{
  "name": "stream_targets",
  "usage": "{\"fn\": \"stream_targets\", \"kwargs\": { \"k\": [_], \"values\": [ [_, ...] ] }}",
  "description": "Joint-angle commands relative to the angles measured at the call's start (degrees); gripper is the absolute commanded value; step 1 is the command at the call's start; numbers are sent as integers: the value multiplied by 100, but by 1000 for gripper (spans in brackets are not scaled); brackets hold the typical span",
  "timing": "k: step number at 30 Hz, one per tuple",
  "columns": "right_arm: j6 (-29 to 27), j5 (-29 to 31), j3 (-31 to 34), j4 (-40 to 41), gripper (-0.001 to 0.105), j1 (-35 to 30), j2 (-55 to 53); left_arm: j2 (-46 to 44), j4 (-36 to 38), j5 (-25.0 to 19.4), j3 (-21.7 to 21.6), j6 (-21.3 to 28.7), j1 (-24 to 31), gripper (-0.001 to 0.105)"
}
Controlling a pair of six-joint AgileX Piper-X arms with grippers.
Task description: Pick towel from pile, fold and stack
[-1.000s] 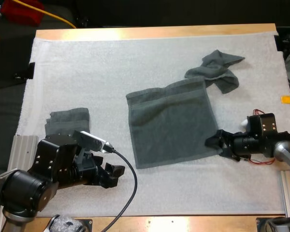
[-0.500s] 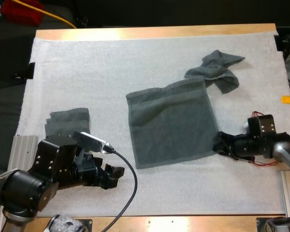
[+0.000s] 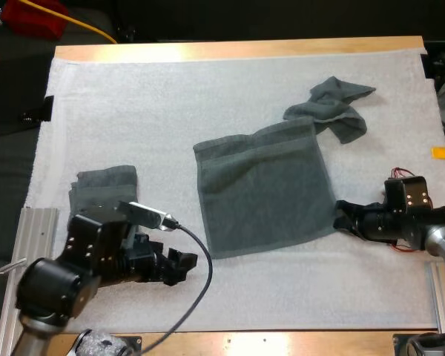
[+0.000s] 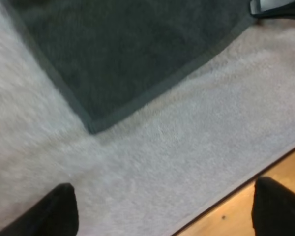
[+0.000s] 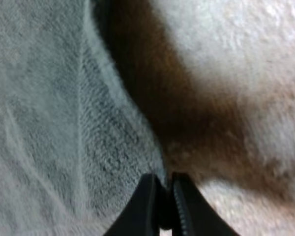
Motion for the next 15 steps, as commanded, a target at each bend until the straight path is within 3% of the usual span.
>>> {"fn": "stream_targets", "kwargs": {
  "k": [1, 7, 15],
  "values": [
    [-54, 2, -9, 106, 1, 16, -51, 14, -366, 197, 218, -283, -20, 70],
    [-66, 2, -9, 229, 1, 16, -51, 14, -1518, 359, 1173, -1083, -20, 70],
    [-75, 2, -9, 264, 1, 16, -51, 86, -2682, 313, 2050, -1850, -20, 70]
  ]
}}
